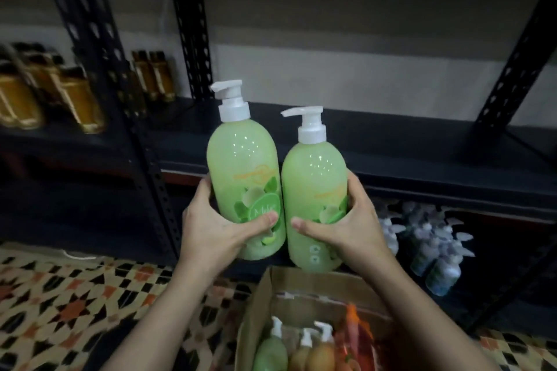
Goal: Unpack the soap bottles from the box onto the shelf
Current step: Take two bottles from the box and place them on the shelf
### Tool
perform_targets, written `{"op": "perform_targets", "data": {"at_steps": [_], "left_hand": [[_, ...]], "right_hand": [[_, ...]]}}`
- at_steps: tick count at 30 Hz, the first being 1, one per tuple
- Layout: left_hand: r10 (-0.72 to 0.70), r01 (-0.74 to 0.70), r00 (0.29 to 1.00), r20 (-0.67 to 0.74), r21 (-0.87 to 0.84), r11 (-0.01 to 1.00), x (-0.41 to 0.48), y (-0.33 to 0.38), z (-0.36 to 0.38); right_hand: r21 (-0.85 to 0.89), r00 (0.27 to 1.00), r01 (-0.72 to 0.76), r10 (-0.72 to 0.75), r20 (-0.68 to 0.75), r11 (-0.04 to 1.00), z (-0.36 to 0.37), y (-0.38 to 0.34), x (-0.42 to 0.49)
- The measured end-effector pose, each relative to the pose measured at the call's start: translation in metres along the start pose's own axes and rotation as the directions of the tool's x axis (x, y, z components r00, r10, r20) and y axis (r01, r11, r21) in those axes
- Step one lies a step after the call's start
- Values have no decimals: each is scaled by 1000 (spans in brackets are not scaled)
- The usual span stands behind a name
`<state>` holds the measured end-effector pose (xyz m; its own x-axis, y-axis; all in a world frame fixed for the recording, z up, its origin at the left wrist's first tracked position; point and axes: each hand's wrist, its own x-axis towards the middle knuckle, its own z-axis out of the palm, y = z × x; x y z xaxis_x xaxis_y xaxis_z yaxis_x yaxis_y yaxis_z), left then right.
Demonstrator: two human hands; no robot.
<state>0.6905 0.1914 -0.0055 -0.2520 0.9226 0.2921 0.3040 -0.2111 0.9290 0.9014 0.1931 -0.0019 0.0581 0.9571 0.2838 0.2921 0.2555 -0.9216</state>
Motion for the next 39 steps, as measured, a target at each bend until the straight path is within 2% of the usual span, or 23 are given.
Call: {"op": "perform_targets", "data": {"at_steps": [3,6,11,25,39], "left_hand": [[136,-129,984,-118,65,990,33,22,-13],[247,-233,953,-176,97,968,68,38,-21],[324,-301,915,-242,125,945,129,42,-33],[278,-212,913,-299,233,949,264,-2,-40],[206,-127,932,-297,263,956,291,-47,-16]], "right_hand": [[18,995,102,-102,14,995,9,-32,37],[46,985,173,-173,2,984,21,-56,74],[55,974,226,-225,-17,973,53,-71,130],[137,990,140,-141,0,981,110,-53,216],[116,990,135,-138,27,984,98,-44,220]]}}
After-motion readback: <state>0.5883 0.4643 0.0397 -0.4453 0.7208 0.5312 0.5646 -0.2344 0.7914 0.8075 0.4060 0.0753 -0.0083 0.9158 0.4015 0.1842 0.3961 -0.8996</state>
